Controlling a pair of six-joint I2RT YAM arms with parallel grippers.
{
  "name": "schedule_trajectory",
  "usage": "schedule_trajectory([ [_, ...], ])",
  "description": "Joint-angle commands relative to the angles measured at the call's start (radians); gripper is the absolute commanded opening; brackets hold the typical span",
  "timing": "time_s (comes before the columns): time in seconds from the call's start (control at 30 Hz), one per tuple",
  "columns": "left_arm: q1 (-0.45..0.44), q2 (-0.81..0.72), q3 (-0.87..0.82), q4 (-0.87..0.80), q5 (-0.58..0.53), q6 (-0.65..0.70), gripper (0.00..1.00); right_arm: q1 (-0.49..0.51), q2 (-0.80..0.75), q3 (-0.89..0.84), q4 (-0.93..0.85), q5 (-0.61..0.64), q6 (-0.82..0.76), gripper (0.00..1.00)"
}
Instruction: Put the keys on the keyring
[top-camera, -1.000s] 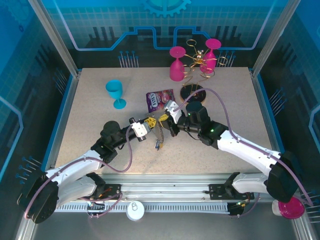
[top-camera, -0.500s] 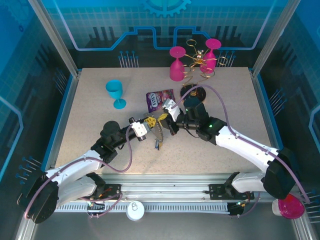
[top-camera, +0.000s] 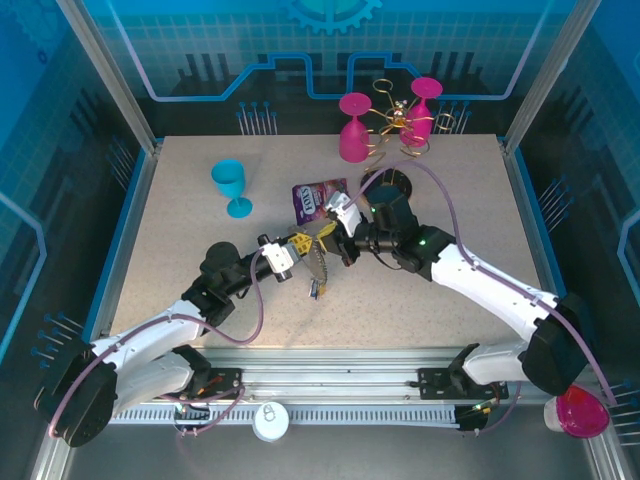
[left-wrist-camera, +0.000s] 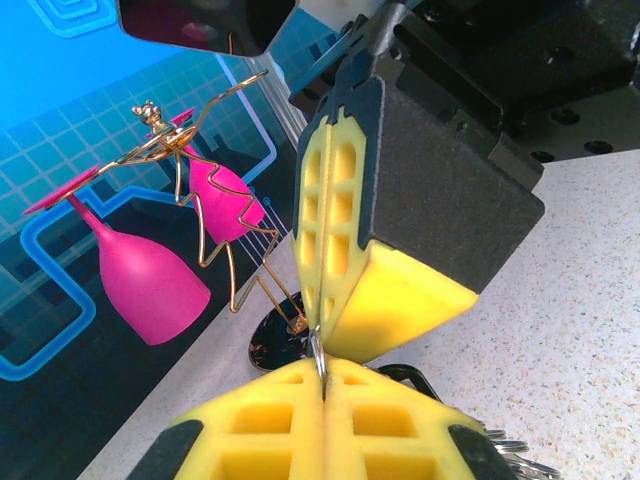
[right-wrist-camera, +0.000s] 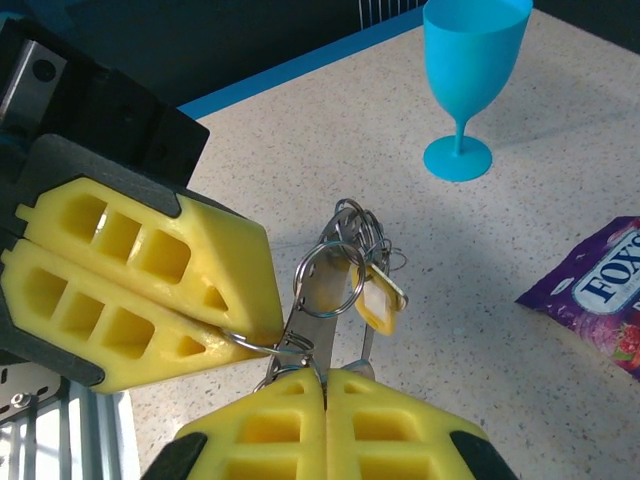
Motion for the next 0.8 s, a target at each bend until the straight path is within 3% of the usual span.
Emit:
schedule_trajectory([
  [0.0,-0.015,-0.028,0.000,0.079,0.073,-0.013,0.00,-0.040,0.035,0.069,-0.068,-0.018,0.003,0.00],
  [0.17,-0.015,-0.029,-0.001,0.087,0.076,-0.025,0.00,-0.074,0.079,0.119,-0.139,-0.118,-0.002,0.05],
  [0.4,-0.015,-0.026,0.002,0.097,0.087,-0.045,0.00,-0.082,0.117,0.171,-0.203,-0.156,-0.034,0.15],
  [0.77,-0.013,-0.032,-0.009,0.126,0.052,-0.111,0.00,-0.090,0.047,0.138,-0.187,-0.117,-0.051,0.45],
])
